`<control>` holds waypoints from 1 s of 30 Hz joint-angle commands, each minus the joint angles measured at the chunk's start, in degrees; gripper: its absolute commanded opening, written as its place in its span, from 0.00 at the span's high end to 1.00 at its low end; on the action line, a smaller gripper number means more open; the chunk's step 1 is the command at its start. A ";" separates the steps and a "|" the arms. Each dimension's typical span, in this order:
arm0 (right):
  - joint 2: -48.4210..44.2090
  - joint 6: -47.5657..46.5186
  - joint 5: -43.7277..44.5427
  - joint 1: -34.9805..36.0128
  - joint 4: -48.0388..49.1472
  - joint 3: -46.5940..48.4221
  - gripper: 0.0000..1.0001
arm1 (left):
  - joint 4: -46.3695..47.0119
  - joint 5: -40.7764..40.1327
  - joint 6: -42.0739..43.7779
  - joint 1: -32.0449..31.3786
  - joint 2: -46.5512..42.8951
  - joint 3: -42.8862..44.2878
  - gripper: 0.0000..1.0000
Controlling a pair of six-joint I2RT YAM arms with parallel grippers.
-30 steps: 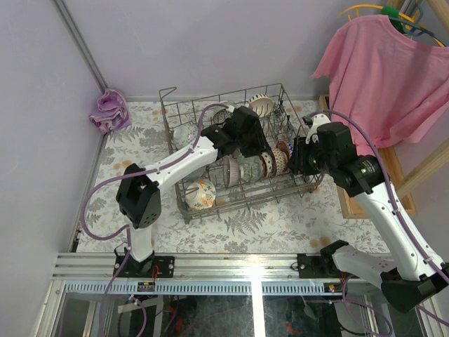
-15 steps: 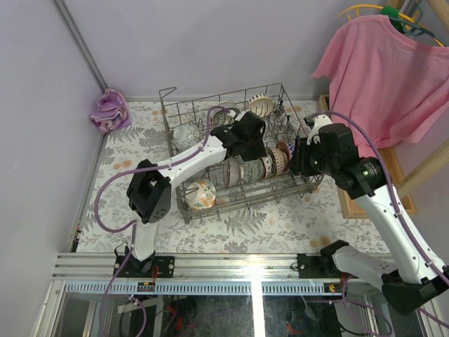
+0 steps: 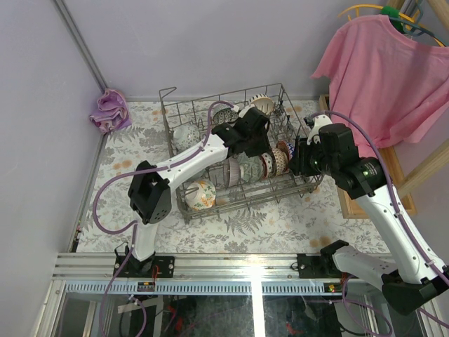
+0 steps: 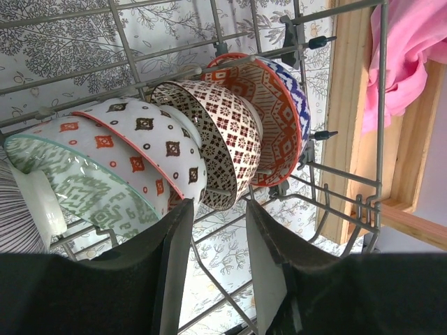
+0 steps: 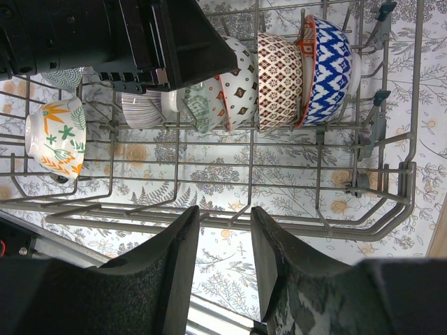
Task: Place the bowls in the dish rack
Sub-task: Adjust the bowl in the dish rack.
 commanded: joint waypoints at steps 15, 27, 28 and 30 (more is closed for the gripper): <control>-0.91 -0.82 0.09 -0.30 1.81 0.07 0.58 | -0.95 -2.48 -0.46 -0.50 3.91 1.05 0.66; -1.61 -0.80 0.41 -0.26 1.97 -0.67 0.57 | -0.22 -2.15 -1.09 -0.47 5.82 0.96 0.75; -1.65 -0.84 0.52 -0.25 1.99 -0.76 0.57 | 0.02 -2.17 -1.16 -0.46 5.78 0.82 0.76; -1.70 -0.82 0.53 -0.25 1.92 -0.90 0.57 | 0.52 -2.15 -1.22 -0.45 5.69 0.53 0.79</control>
